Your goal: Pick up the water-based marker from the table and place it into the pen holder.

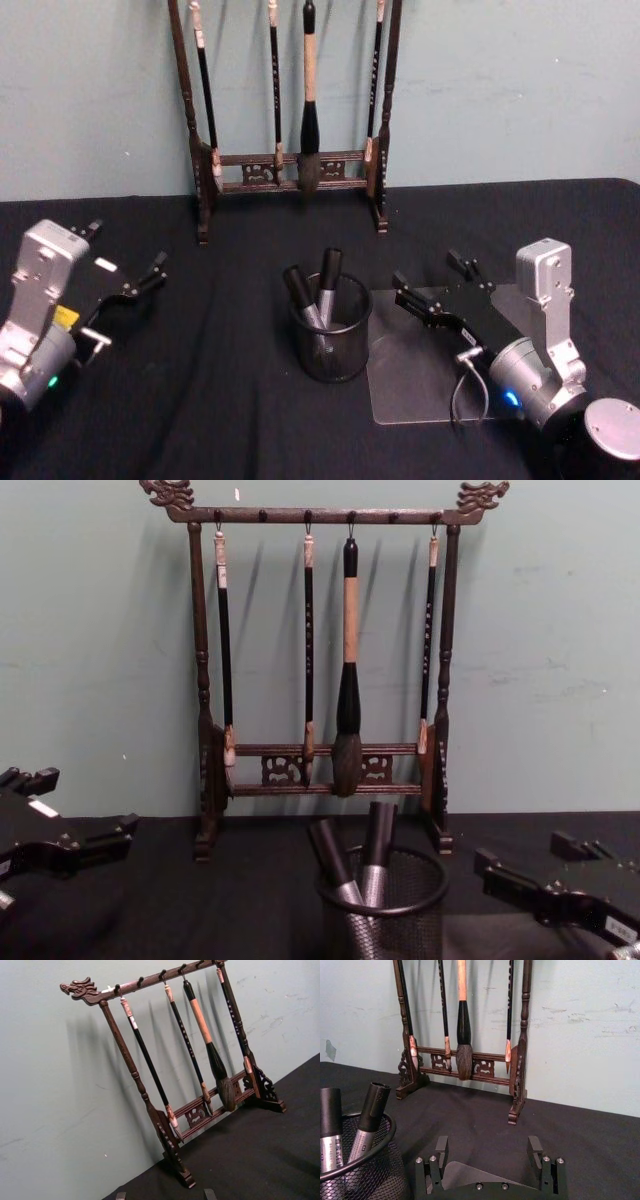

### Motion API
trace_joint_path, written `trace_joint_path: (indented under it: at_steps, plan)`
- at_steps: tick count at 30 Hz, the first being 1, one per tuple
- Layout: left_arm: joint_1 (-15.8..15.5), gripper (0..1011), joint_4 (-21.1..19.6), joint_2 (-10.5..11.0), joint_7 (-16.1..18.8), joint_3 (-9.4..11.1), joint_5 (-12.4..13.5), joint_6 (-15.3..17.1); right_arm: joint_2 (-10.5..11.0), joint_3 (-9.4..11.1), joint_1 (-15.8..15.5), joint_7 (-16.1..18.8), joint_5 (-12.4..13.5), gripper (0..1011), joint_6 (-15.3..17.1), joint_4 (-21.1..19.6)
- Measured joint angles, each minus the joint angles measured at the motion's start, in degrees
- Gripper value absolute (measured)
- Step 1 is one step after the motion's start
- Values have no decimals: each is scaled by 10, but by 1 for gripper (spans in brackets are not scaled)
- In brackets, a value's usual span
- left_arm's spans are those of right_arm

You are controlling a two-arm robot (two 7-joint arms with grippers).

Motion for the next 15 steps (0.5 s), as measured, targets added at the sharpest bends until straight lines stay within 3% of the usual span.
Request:
trace_joint_path:
  at_steps: [15]
  plan:
    - [0,1009,0,0,0,0,0,0,0,0,0,0,0,1002,0,0]
